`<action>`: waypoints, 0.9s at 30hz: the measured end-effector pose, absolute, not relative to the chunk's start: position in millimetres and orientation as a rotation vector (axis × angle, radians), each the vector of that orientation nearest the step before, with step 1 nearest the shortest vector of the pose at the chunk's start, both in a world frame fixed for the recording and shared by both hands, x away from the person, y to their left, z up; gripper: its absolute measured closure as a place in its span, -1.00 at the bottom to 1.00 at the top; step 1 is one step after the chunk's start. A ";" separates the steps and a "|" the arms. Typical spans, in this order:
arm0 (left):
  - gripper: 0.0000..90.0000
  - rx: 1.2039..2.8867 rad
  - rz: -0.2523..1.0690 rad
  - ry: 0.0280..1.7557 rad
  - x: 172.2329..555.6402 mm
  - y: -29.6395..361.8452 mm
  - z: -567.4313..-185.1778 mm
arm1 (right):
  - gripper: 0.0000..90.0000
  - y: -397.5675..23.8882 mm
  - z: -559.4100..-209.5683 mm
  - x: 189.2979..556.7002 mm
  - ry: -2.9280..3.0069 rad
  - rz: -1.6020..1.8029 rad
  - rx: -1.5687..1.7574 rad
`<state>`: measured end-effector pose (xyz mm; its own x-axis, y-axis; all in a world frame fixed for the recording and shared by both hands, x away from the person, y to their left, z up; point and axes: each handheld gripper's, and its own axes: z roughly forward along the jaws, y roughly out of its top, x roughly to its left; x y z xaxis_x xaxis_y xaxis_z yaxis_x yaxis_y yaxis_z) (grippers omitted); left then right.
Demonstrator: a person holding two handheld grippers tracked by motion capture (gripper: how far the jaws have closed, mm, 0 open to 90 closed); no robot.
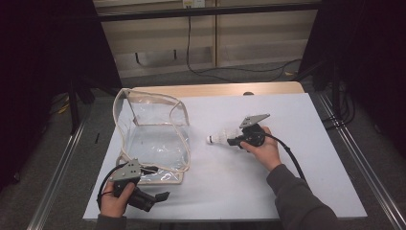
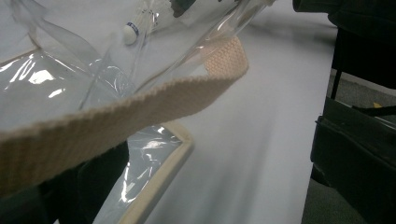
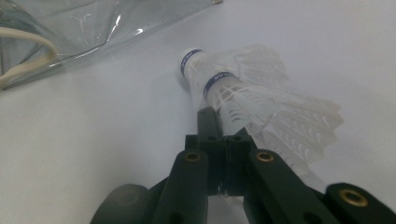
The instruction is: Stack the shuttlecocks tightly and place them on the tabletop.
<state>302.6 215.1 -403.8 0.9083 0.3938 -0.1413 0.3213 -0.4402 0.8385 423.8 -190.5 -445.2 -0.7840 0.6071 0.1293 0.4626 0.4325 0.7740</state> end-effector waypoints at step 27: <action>-0.91 2.052 0.084 0.522 302.3 214.5 -404.0 | 0.96 -191.1 -445.5 424.5 2.528 1.281 0.947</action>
